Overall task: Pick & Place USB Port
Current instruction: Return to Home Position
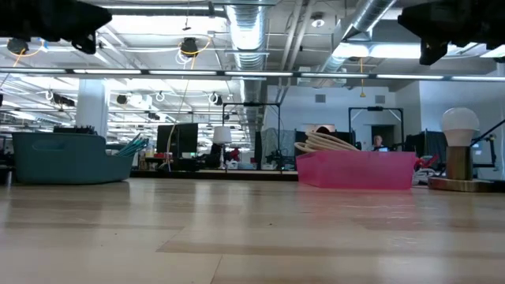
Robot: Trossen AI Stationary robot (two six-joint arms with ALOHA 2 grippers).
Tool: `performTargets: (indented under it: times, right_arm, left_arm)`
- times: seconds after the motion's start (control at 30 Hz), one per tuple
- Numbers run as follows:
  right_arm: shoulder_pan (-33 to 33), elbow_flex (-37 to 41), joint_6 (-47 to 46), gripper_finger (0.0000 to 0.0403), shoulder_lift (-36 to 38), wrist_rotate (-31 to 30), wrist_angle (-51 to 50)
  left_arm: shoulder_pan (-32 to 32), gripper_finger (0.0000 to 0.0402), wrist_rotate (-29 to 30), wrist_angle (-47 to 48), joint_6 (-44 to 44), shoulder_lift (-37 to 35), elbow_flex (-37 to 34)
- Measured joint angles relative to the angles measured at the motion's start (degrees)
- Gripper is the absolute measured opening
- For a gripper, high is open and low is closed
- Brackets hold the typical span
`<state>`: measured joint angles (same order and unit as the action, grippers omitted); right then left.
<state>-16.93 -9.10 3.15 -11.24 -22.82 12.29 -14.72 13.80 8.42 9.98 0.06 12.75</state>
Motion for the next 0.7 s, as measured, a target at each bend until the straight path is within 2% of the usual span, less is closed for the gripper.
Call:
performTargets:
  times: [0.37,0.47,0.7]
  right_arm:
    - [-2.58,0.02,-0.71,0.0059,0.43,0.13,-4.75]
    - [-2.97,0.02,0.44,0.0059,0.58,-3.01,-4.99]
    - [-2.97,0.02,2.33,0.0059,5.47,-4.32,-6.45]
  left_arm:
    - [0.0,0.0043,0.09,-0.71,-0.34,0.0,-0.5]
    - [0.0,0.0043,0.09,-0.71,-0.28,0.0,-0.5]
    - [0.0,0.0043,0.04,-0.71,-0.37,-0.02,-0.5]
